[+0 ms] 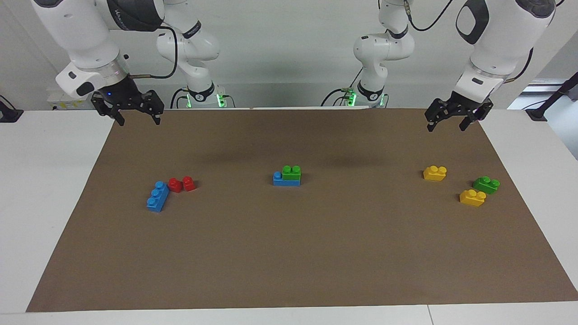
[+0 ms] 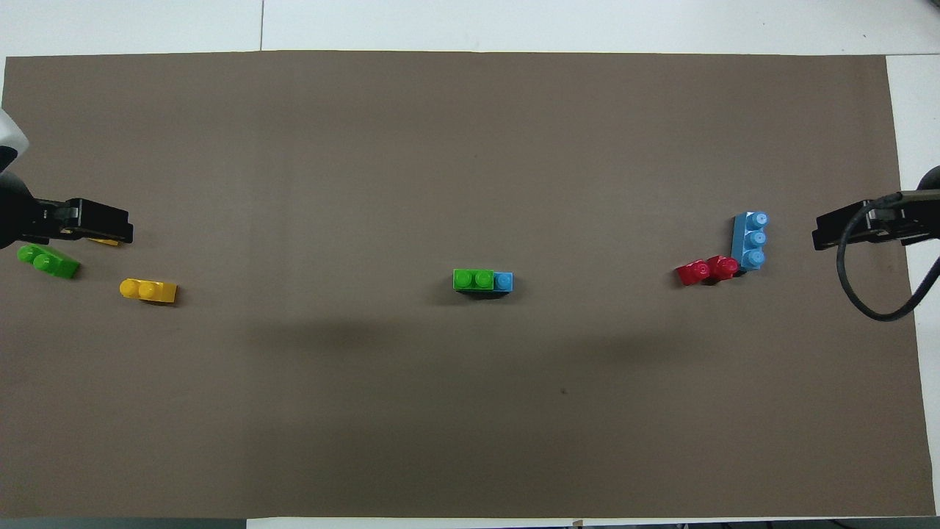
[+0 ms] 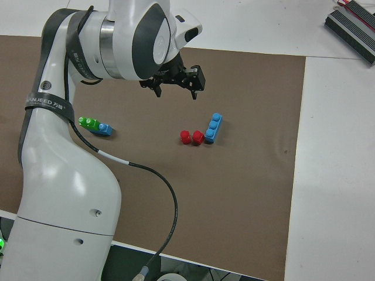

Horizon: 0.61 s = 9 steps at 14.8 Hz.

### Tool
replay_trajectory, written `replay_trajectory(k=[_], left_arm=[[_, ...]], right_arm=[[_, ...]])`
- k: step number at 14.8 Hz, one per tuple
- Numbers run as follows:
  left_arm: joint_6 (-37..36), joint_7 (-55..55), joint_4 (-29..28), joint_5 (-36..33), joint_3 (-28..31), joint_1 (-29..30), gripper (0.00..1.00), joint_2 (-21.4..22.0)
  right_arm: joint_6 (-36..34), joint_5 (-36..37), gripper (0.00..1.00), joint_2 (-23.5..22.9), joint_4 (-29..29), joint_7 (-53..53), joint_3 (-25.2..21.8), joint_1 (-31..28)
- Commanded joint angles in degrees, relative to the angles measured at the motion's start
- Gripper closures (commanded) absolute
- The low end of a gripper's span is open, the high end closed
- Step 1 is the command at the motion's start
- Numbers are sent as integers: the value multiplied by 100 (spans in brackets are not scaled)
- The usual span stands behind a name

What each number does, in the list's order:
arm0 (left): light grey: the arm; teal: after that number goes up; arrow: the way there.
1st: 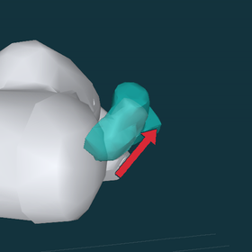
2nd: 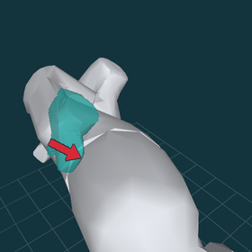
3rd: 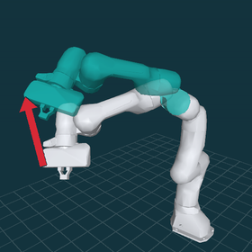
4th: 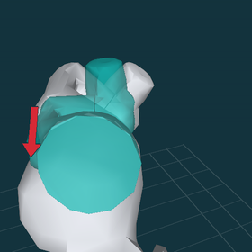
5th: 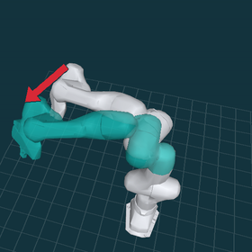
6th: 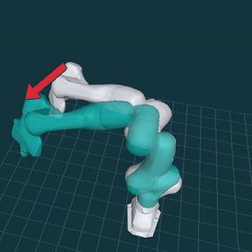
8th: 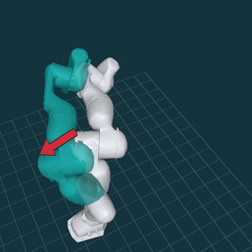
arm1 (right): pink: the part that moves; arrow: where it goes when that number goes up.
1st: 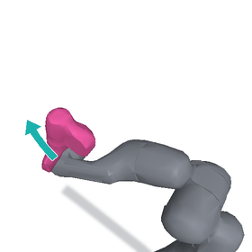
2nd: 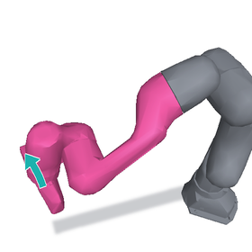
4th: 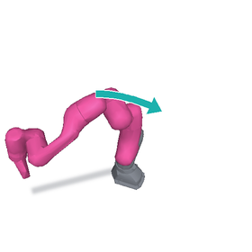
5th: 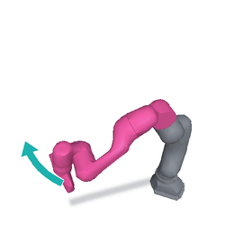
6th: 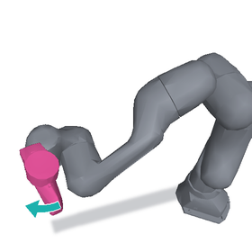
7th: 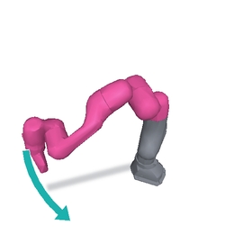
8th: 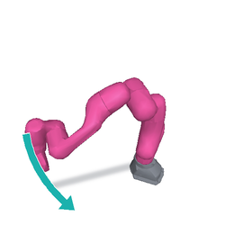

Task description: Remove green block with left arm and hold with right

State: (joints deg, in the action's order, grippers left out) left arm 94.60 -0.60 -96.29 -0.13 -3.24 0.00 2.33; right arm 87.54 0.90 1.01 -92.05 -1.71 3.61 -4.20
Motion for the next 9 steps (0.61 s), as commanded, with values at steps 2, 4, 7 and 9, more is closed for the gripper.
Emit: replay_trajectory(k=[2, 4, 7, 9], left_arm=[[-143, 60, -110, -48, -28, 53, 0, 136], [-257, 86, -118, -48, -19, 44, 0, 180], [-371, 594, -206, -48, -28, 0, 0, 241], [-380, 1190, -268, -48, -46, -139, 0, 259]], right_arm=[[44, 33, 0, 92, -103, -4, 61, -81], [114, 24, 0, 92, -103, -13, 70, -98], [455, 15, 0, 75, -120, 397, 61, -98], [563, -11, 0, 75, -164, 1414, 70, -72]])
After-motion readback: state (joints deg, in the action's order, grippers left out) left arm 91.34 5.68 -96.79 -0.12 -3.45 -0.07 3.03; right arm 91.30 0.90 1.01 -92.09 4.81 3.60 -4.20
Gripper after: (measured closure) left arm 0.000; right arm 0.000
